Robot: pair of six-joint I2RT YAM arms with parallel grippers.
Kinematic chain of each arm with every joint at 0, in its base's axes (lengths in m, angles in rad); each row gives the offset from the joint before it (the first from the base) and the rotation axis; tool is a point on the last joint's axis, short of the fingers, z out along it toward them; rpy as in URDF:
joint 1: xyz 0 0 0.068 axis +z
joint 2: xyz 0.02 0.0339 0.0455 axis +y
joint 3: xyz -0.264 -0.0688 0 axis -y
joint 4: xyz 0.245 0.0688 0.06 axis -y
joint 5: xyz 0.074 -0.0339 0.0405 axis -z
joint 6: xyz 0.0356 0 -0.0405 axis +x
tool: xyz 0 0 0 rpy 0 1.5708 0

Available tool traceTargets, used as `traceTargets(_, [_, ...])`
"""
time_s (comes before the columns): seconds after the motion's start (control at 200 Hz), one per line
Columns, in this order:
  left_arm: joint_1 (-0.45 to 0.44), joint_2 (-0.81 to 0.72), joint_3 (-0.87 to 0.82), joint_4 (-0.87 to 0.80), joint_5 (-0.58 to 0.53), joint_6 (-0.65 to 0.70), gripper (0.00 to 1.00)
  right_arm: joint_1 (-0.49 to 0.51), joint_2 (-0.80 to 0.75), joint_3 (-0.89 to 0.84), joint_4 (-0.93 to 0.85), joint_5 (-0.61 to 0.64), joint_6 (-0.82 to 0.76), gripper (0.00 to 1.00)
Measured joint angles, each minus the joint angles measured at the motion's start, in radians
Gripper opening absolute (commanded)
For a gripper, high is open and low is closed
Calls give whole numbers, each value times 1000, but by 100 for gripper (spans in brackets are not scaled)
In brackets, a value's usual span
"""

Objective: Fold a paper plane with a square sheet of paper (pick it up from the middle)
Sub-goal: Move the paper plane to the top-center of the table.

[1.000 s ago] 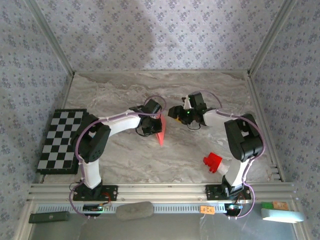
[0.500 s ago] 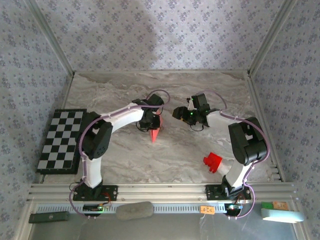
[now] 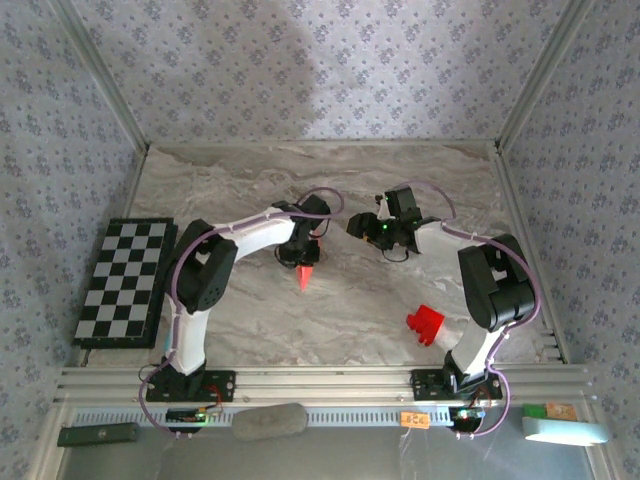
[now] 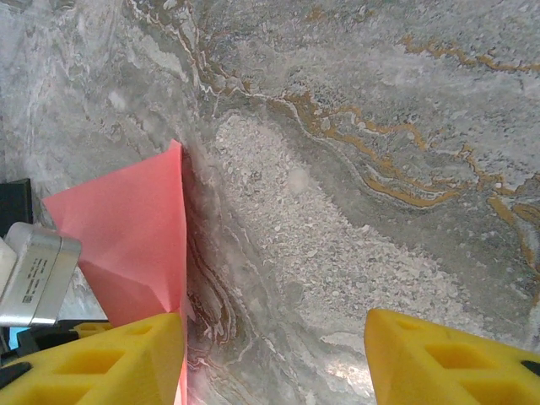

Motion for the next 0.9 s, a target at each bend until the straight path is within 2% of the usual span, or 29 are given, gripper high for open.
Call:
traceTargets(0.18, [0,5,15,-3,-9,3,7,0,-13,-2,-10,12,-6,63])
traceTargets(0.335, [17,5,69,-8,-35,18,7,-2,-67,-21,-32,62,-41,72])
traceTargets(0.55, [107,53,249,-11,-82,71,8,-13,-172,-64,-58,188,-133,87])
traceTargets(0.715, [168,169,391,-9,-90,107,8,-28,-206,-84,-68,236,-178,89])
traceTargets(0.9, [190,294,508,-24,-86,130,10,-35,-206,-88,-77,243,-192,89])
